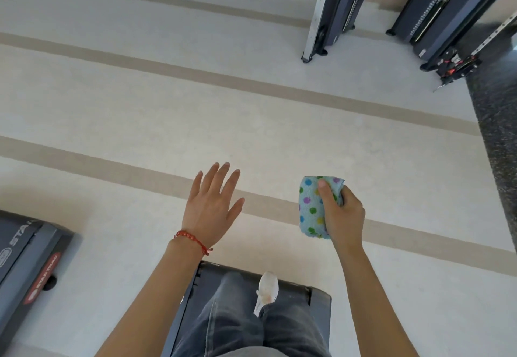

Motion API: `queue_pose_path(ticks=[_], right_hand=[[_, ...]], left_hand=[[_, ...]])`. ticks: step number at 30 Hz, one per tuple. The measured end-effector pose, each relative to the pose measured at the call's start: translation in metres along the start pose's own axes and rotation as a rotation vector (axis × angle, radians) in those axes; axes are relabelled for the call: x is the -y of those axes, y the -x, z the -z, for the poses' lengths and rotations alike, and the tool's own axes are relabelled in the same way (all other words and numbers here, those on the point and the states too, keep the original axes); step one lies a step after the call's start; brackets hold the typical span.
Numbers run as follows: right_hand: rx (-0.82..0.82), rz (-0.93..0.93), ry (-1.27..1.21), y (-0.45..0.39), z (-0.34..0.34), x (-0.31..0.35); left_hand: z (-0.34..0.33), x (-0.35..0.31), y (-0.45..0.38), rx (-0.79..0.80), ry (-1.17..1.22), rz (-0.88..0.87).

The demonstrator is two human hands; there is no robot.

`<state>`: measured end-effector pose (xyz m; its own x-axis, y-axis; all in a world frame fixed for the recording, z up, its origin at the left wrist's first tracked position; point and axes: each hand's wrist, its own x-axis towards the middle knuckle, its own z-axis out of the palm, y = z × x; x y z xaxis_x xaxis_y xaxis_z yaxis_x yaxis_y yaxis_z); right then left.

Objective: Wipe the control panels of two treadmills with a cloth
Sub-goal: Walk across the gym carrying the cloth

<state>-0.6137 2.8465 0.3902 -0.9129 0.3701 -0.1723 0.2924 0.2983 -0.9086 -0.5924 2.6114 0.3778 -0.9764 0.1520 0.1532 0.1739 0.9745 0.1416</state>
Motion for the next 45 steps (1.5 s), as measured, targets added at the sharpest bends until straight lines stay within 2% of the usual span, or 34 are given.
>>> queue_pose_path(ticks=[7, 11, 13, 16, 19, 24, 34, 45], right_hand=[[0.022, 0.028, 0.013, -0.076, -0.025, 0.011], [0.063, 0.048, -0.006, -0.102, -0.046, 0.009], [0.043, 0.085, 0.006, -0.151, -0.087, -0.01], [0.048, 0.097, -0.015, -0.183, -0.112, -0.009], [0.037, 0.12, -0.008, -0.238, -0.165, -0.012], [0.07, 0.136, -0.039, -0.302, -0.241, 0.007], [0.329, 0.201, 0.002, -0.376, -0.372, 0.071], [0.765, 0.352, 0.112, -0.407, -0.566, 0.157]], left_hand=[[-0.015, 0.008, -0.071, 0.006, -0.009, 0.043], [-0.034, 0.022, -0.103, -0.055, -0.003, 0.026], [-0.083, 0.047, -0.144, -0.05, -0.004, 0.044], [-0.106, 0.065, -0.177, -0.054, 0.013, 0.042], [-0.146, 0.103, -0.224, -0.079, 0.0, 0.035], [-0.168, 0.163, -0.287, -0.075, -0.02, 0.067], [-0.17, 0.265, -0.344, -0.126, -0.034, 0.32], [-0.162, 0.388, -0.355, -0.203, -0.102, 0.746]])
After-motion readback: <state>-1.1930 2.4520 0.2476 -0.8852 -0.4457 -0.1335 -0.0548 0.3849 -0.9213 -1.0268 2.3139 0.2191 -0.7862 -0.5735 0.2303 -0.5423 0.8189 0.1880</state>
